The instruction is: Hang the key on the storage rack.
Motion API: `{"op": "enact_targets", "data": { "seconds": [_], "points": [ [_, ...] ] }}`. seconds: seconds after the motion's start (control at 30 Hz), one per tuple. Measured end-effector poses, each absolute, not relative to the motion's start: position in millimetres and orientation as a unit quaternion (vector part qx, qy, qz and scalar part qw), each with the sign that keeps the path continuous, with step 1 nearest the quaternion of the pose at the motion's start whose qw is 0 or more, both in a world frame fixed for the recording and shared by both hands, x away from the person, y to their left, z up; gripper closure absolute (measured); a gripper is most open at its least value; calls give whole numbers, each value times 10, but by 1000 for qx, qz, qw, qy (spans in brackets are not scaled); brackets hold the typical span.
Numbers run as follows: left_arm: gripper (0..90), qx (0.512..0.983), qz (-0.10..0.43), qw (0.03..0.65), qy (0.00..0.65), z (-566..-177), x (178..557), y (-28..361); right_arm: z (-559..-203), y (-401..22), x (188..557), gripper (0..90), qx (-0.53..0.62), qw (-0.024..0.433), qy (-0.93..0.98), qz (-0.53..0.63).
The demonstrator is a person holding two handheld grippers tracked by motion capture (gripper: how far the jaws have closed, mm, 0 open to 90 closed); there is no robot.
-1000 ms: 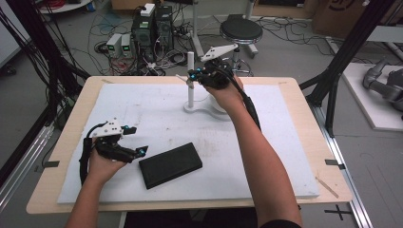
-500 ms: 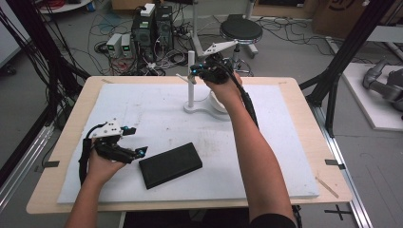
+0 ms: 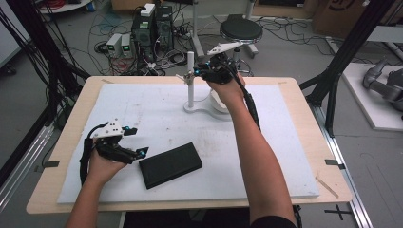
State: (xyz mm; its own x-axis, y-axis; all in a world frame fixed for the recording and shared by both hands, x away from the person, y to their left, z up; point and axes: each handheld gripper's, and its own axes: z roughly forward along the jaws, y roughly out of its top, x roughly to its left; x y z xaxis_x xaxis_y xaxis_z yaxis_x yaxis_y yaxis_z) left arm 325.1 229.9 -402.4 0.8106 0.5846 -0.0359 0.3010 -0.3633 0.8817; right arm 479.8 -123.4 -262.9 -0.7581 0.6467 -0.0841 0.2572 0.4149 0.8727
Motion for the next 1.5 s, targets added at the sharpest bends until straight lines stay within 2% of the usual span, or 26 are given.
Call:
{"op": "enact_targets", "data": {
  "seconds": [0.03,0.07,0.23,0.37,0.43,0.47,0.73,0.93,1.23,1.5],
  "points": [
    [107,814,143,494,272,-4024,3251,2297,-2629,-1234,4798,669,277,210,815,464],
    [107,815,142,493,270,-4023,3253,2288,-2620,-1317,4714,615,277,216,815,460],
    [106,818,141,491,264,-4015,3250,2257,-2650,-1595,4456,456,277,225,821,445],
    [106,821,137,488,262,-4018,3254,2223,-2773,-1850,4219,385,280,227,827,431],
    [106,822,135,487,262,-4023,3257,2217,-2818,-1923,4159,382,279,231,828,428],
    [106,822,134,487,264,-4028,3259,2209,-2911,-2075,4046,347,288,229,831,418],
    [105,826,117,487,260,-4073,3286,2147,-3303,-2683,3606,285,320,219,809,442],
    [104,822,113,493,262,-4087,3288,2143,-3611,-2958,3350,272,338,225,790,460],
    [103,815,109,504,263,-4091,3296,2150,-4019,-3046,3151,213,353,204,781,473],
    [104,811,109,511,263,-4080,3293,2162,-4099,-3046,3135,195,360,202,778,474]
  ]
}}
